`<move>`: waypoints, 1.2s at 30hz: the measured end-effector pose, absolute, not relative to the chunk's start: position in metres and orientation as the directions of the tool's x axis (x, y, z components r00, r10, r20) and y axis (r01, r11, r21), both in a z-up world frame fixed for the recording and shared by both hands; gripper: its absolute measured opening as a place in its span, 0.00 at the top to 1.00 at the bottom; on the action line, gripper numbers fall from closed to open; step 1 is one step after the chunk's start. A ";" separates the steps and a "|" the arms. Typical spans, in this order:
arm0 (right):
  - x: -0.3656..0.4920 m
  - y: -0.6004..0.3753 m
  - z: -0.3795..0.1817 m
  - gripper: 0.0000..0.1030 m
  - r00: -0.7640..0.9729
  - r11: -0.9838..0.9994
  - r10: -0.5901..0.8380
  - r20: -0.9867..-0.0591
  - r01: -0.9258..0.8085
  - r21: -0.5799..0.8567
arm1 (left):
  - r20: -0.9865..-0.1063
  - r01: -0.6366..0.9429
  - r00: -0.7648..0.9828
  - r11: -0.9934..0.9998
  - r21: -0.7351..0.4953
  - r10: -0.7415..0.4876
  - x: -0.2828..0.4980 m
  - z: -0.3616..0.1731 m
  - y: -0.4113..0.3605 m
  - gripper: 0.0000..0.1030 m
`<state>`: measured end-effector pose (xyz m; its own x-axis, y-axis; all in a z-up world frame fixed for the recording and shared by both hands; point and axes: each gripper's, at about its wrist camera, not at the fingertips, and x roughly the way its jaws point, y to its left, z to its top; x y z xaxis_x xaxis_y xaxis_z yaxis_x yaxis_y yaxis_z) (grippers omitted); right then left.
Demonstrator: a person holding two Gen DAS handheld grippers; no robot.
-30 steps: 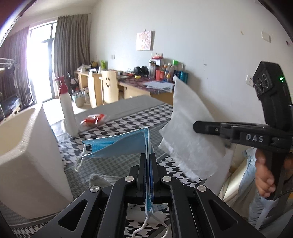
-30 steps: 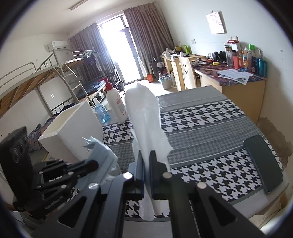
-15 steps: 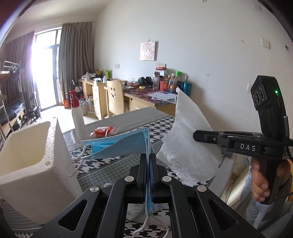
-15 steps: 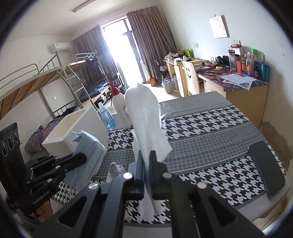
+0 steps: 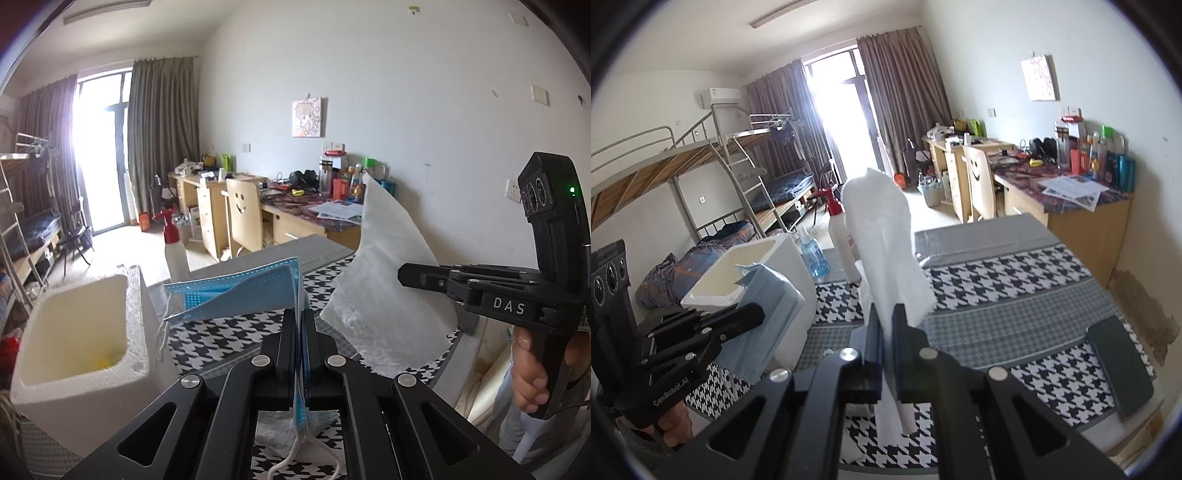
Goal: Organize soft objects
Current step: 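Lift the blue mask and white tissues and carry both toward the foam box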
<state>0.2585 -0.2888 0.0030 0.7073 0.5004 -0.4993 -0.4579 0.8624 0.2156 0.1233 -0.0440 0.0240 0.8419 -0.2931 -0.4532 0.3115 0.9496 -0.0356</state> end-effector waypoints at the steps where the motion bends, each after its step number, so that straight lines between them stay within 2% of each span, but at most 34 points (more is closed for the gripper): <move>1: 0.258 -0.287 0.006 0.93 0.711 0.862 0.501 -0.494 -0.463 0.208 | -0.452 0.311 0.842 0.950 -0.037 -0.294 0.123 0.026 -0.043 0.97; 20: 0.263 -0.267 0.030 0.93 0.721 0.840 0.533 -0.443 -0.514 0.175 | -0.366 0.229 0.906 0.974 -0.003 -0.214 0.111 0.049 -0.023 0.97; 36: 0.276 -0.239 0.042 0.93 0.689 0.792 0.595 -0.414 -0.590 0.155 | -0.330 0.108 0.938 0.994 -0.006 -0.104 0.110 0.062 0.009 0.97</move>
<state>0.2762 -0.2387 0.0421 0.6893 0.5946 -0.4139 -0.5902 0.7922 0.1552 0.1096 0.0087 0.0621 0.9383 -0.1043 -0.3297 0.1084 0.9941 -0.0059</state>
